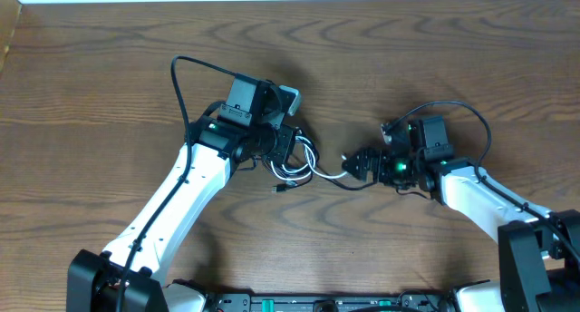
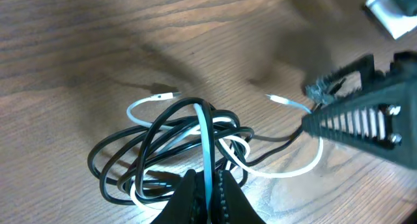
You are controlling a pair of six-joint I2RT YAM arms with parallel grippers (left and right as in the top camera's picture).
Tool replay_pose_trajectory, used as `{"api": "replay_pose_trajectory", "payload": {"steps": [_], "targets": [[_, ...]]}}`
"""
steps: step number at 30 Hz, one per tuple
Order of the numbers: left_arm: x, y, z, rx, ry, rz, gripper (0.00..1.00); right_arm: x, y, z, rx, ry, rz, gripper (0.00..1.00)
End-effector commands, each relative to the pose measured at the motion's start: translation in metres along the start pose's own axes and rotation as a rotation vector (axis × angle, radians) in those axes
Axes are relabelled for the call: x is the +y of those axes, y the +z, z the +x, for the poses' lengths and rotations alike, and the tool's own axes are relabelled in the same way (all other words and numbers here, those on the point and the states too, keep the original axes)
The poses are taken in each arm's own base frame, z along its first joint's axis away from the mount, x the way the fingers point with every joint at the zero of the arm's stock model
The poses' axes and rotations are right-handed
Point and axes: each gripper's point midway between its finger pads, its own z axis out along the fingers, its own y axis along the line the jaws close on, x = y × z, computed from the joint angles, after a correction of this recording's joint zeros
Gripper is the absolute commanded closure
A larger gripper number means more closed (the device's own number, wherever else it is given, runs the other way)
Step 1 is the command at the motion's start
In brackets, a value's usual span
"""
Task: Untangle cables
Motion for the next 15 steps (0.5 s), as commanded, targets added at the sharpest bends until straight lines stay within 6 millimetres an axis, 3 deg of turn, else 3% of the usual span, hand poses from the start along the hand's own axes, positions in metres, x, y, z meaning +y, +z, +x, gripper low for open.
{"api": "replay_pose_trajectory", "payload": {"steps": [1, 3, 5, 7, 13, 14, 15], "targets": [[0.003, 0.003, 0.003, 0.014, 0.021, -0.013, 0.92, 0.026, 0.003, -0.002, 0.01, 0.034, -0.127, 0.09], [0.003, 0.003, 0.003, 0.013, 0.021, -0.013, 0.92, 0.046, 0.004, -0.007, -0.009, -0.023, -0.198, 0.51], [0.003, 0.003, 0.003, 0.014, 0.021, -0.013, 0.92, 0.061, 0.005, -0.012, -0.034, -0.061, -0.239, 0.71], [0.003, 0.003, 0.003, 0.014, 0.022, -0.013, 0.92, 0.076, 0.006, -0.016, -0.062, -0.119, -0.276, 0.99], [0.003, 0.003, 0.004, 0.015, 0.043, -0.013, 0.92, 0.114, 0.0, -0.032, -0.172, -0.25, -0.377, 0.98], [0.003, 0.003, 0.004, 0.016, 0.043, -0.013, 0.92, 0.117, 0.0, -0.034, -0.186, -0.262, -0.381, 0.91], [0.003, 0.003, 0.004, 0.017, 0.044, -0.013, 0.92, 0.119, 0.001, -0.035, -0.196, -0.268, -0.377, 0.77]]}}
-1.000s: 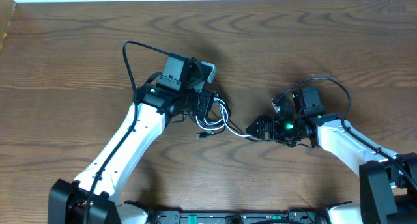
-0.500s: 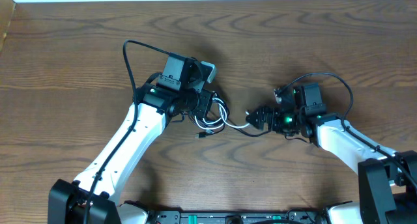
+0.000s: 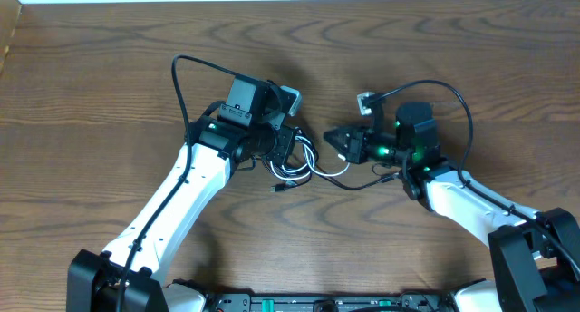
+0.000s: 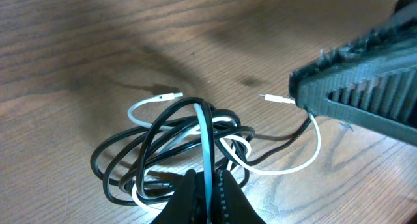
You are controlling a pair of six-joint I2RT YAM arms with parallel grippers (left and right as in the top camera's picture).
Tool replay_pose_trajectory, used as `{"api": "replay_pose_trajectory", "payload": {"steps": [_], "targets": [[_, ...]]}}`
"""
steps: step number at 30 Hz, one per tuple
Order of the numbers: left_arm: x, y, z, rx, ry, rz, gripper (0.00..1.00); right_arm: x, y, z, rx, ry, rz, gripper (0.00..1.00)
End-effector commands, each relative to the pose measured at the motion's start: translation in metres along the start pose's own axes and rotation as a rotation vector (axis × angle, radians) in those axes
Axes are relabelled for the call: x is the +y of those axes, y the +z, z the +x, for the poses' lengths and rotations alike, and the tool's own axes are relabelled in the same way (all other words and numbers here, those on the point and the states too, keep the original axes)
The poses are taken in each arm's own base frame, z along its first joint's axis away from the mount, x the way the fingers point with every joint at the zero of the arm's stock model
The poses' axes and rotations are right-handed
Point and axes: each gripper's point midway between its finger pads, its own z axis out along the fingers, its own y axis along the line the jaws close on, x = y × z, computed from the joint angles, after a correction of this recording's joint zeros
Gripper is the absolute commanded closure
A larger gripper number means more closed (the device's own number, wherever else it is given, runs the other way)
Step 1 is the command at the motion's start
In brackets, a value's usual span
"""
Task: Untangle cables
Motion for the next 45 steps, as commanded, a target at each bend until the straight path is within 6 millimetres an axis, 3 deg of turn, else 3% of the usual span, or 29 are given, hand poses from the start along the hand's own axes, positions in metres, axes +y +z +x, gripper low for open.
{"api": "replay_pose_trajectory", "payload": {"steps": [1, 3, 4, 6, 8, 12, 15, 28, 35, 39, 45], "targets": [[0.002, 0.003, 0.004, 0.015, 0.021, -0.009, 0.92, 0.002, 0.006, 0.003, -0.005, -0.001, 0.011, 0.6], [0.002, 0.003, 0.004, 0.015, 0.021, -0.009, 0.92, 0.004, 0.008, 0.005, 0.0, -0.004, 0.009, 0.13], [0.002, 0.003, 0.004, 0.015, 0.021, -0.009, 0.92, 0.005, 0.009, 0.006, 0.002, -0.005, 0.008, 0.01], [0.002, 0.003, 0.004, 0.015, 0.021, -0.008, 0.92, 0.004, 0.008, -0.001, -0.027, -0.019, 0.013, 0.04], [0.002, 0.003, 0.004, 0.015, 0.021, -0.008, 0.92, 0.007, 0.006, -0.01, -0.058, -0.039, 0.002, 0.18], [0.002, 0.003, 0.004, 0.015, 0.021, -0.009, 0.92, 0.008, 0.007, -0.008, -0.054, -0.08, 0.0, 0.58], [0.002, 0.003, 0.004, 0.015, 0.021, -0.009, 0.92, 0.001, 0.01, 0.005, -0.009, -0.142, 0.033, 0.65], [0.002, 0.003, 0.004, 0.015, 0.02, -0.009, 0.92, -0.009, 0.014, 0.023, 0.052, -0.252, 0.09, 0.47], [0.002, 0.003, 0.004, 0.015, 0.02, -0.009, 0.92, -0.011, 0.011, 0.019, 0.045, -0.272, 0.085, 0.47], [0.002, 0.003, 0.004, 0.015, 0.02, -0.005, 0.92, -0.004, 0.011, 0.023, 0.064, -0.274, 0.045, 0.47], [0.0, 0.003, 0.004, 0.015, 0.02, 0.004, 0.92, -0.012, 0.01, 0.033, 0.105, -0.234, 0.069, 0.51]]}}
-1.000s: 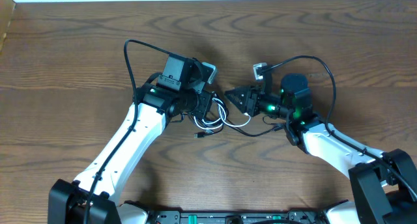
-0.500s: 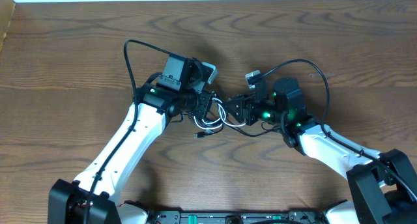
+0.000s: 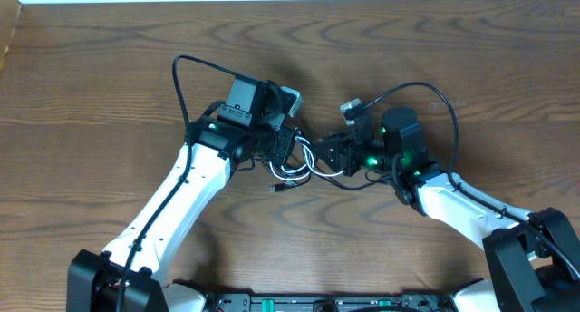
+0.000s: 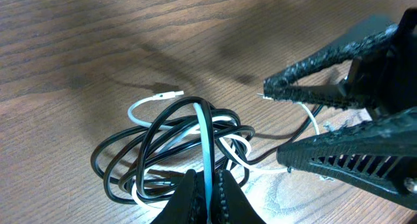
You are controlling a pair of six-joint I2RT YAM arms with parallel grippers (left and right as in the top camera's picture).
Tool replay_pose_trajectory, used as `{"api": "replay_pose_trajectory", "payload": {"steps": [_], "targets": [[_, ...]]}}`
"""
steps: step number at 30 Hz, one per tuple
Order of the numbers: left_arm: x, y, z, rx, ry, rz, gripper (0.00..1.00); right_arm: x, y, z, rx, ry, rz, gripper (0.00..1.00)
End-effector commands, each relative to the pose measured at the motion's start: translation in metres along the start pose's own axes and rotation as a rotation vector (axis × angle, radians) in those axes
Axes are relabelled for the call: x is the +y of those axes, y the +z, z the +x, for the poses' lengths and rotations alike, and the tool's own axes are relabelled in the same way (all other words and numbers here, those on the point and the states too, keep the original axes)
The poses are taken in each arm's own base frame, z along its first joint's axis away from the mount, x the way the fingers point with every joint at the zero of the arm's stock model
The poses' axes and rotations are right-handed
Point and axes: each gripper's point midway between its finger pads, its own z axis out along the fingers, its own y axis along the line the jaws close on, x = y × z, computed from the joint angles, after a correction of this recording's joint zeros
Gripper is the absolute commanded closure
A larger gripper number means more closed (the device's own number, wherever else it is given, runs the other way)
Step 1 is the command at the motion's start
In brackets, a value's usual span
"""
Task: Untangle cables
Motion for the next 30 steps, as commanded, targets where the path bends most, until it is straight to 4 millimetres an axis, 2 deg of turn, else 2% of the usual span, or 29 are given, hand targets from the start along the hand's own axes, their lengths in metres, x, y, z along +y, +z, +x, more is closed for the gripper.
{"api": "replay_pose_trajectory", "payload": {"steps": [1, 4, 9, 17, 25, 30], "targets": [[0.0, 0.003, 0.003, 0.012, 0.014, 0.006, 0.92, -0.002, 0.0, 0.012, 0.047, 0.017, -0.001, 0.51], [-0.009, 0.003, 0.004, 0.015, 0.049, 0.055, 0.92, -0.011, -0.003, 0.018, 0.07, 0.047, 0.022, 0.52], [-0.044, -0.003, 0.012, 0.02, 0.201, 0.27, 0.92, -0.028, -0.014, 0.01, 0.042, 0.15, 0.05, 0.54], [-0.072, -0.013, 0.007, -0.016, 0.199, 0.441, 0.92, -0.021, -0.018, 0.027, 0.118, 0.167, -0.003, 0.54], [-0.072, -0.013, 0.006, 0.017, 0.033, 0.44, 0.92, 0.016, -0.024, 0.037, 0.181, 0.103, -0.222, 0.5], [-0.056, -0.006, 0.004, 0.05, -0.18, 0.335, 0.92, 0.019, -0.026, 0.037, 0.185, 0.104, -0.248, 0.47]]}}
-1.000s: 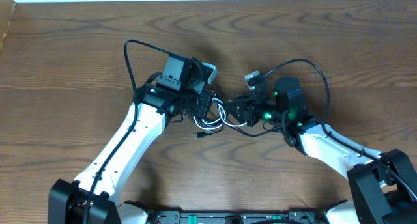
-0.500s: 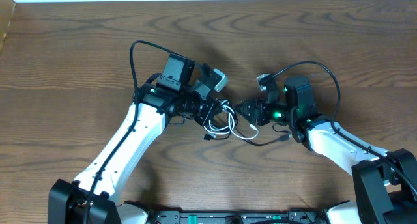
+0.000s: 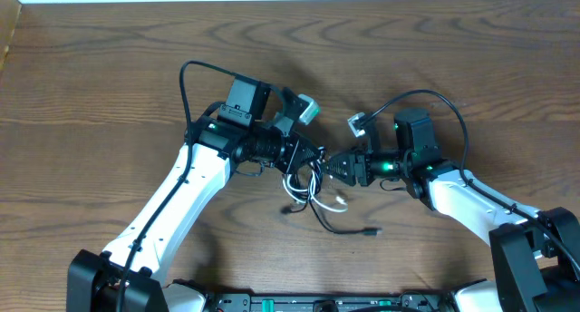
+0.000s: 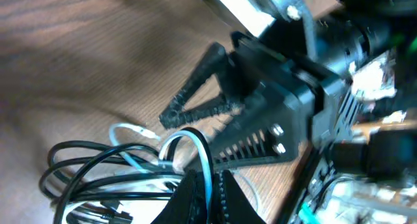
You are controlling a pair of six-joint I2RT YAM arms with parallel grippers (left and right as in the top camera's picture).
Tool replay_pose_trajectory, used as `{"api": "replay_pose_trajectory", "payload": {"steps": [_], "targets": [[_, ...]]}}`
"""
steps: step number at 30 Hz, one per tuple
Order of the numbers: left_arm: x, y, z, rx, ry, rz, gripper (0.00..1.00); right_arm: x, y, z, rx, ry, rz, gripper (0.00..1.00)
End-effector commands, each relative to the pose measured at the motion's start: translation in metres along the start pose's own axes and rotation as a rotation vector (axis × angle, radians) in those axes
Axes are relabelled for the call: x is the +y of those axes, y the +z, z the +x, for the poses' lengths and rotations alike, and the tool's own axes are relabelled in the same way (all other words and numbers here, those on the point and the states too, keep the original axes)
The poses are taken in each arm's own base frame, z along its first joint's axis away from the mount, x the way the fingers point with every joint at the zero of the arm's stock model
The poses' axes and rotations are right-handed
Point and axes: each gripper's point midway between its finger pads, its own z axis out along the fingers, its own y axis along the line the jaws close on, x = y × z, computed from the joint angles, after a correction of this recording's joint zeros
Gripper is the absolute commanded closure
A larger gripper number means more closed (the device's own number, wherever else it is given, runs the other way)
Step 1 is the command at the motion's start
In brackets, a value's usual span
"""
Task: Untangle cables
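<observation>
A tangle of black and white cables hangs and lies at mid-table. My left gripper is shut on a pale blue-white strand, its fingers meeting at the bottom of the left wrist view over the black loops. My right gripper points left at the tangle, nearly touching the left one. It fills the wrist view, fingers close together and seemingly pinching a white strand. A loose black end and a white loop trail toward the front.
The wooden table runs to a white back edge. Each arm carries its own black lead arching over it, the left one and the right one. A box corner shows at the far left.
The left gripper has shifted right, still holding its strand, and the tangle went with it. The right gripper, then open at the white end, now looks shut. A black end trails out front-right.
The left gripper held the pale strand above the tangle throughout. The right gripper stood off to the right, then nearer with jaws at the white end, then open around it. Now both meet at mid-table and the tangle is drawn out, looser.
</observation>
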Motion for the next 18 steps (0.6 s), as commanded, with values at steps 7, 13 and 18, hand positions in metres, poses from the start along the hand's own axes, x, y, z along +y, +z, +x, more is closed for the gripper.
{"api": "replay_pose_trajectory", "payload": {"steps": [7, 13, 18], "targets": [[0.0194, 0.0023, 0.0019, -0.009, -0.34, -0.099, 0.92, 0.02, -0.0021, 0.0073, 0.038, -0.054, -0.127, 0.44], [0.0193, 0.0023, 0.0003, -0.017, -0.379, -0.098, 0.92, 0.0183, -0.0006, 0.0094, 0.045, -0.045, -0.113, 0.51], [0.0194, 0.0023, 0.0004, -0.017, -0.396, -0.098, 0.92, 0.0228, 0.0036, 0.0141, 0.064, -0.048, -0.123, 0.49]]}}
